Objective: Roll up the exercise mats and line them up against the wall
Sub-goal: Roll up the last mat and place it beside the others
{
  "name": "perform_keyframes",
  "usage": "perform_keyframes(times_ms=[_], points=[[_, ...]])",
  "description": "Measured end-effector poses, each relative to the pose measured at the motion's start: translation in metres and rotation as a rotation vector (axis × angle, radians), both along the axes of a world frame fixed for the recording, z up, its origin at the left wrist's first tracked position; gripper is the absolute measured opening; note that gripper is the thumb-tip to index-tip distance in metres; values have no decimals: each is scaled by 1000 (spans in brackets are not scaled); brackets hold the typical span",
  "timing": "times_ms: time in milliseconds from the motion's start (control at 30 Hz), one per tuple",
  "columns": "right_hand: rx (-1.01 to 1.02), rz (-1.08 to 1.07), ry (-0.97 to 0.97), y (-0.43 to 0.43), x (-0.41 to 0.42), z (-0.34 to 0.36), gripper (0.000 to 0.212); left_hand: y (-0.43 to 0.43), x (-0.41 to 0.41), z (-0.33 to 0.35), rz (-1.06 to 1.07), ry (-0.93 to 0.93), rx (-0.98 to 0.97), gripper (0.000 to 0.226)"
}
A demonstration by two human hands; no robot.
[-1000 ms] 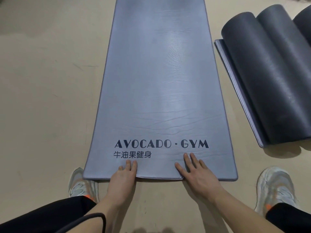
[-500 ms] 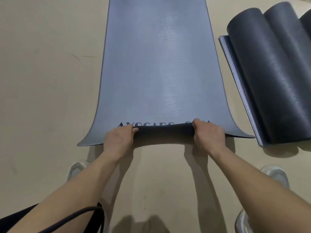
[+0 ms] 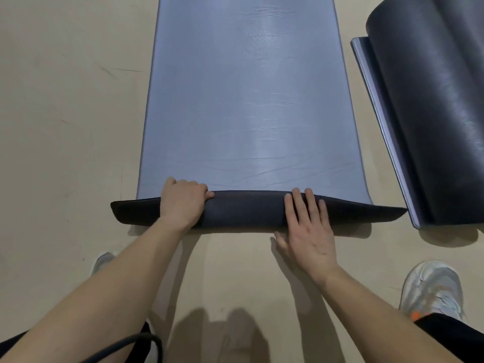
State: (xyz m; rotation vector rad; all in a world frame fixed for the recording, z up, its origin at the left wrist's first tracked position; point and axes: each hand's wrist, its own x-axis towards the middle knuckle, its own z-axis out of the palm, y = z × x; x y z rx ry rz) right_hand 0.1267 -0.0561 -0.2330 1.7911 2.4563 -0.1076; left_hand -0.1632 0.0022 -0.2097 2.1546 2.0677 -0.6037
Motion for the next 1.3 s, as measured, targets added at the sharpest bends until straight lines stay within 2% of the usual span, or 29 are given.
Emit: perform_keyframes(times_ms=[67,100,133,233,267,300,400,467,567,633,700,767,833,1000,1067,1133,1233,1267,1300], points=[[-111,7,-61,20,-1,-7,104,-4,4,-8,3,-11,162,32],[-149,22,-75,29,-1,-9,107,-8,6,-11,25,-60,244,20],[-184,42,-85,36,-2,-11,106,-12,7,-15,44,-121,319,11],[-202,73,-67,43,-1,-13,96,-34,9,-27,-6,-215,461,11],[-195,72,-55,43,-1,-13,94,-42,9,-28,-35,-227,472,20],[-188,78,-55,43,-1,-13,93,-50,8,-30,-58,-220,433,35],[-182,132,-97,44,3,-12,94,-69,7,-32,-74,-119,145,93],[-169,147,-77,48,4,-12,96,-68,10,-36,-62,-66,74,111],[-168,163,-35,56,7,-12,101,-57,8,-41,-91,-85,98,103],[-193,173,-70,65,8,-10,101,-52,-2,-44,-146,-176,144,97],[-226,156,-99,75,7,-3,94,-49,-9,-46,-160,-278,216,90],[-268,142,-108,87,4,7,85,-42,-7,-37,-91,-345,210,83],[-353,116,-96,103,2,21,83,-34,-4,-23,-5,-359,133,79],[-759,-35,18,125,2,40,83,-12,-10,1,65,-343,-212,75],[-798,-81,40,119,5,40,84,-2,-8,0,91,-355,-326,72],[-612,-113,35,108,8,35,84,12,-7,-4,114,-370,-405,71],[-33,-61,61,72,-6,16,58,36,-8,-6,153,-395,-433,71],[90,-29,103,59,-13,10,50,42,-8,-6,158,-378,-406,70],[126,-9,134,50,-20,4,51,45,-6,-8,160,-348,-365,68]])
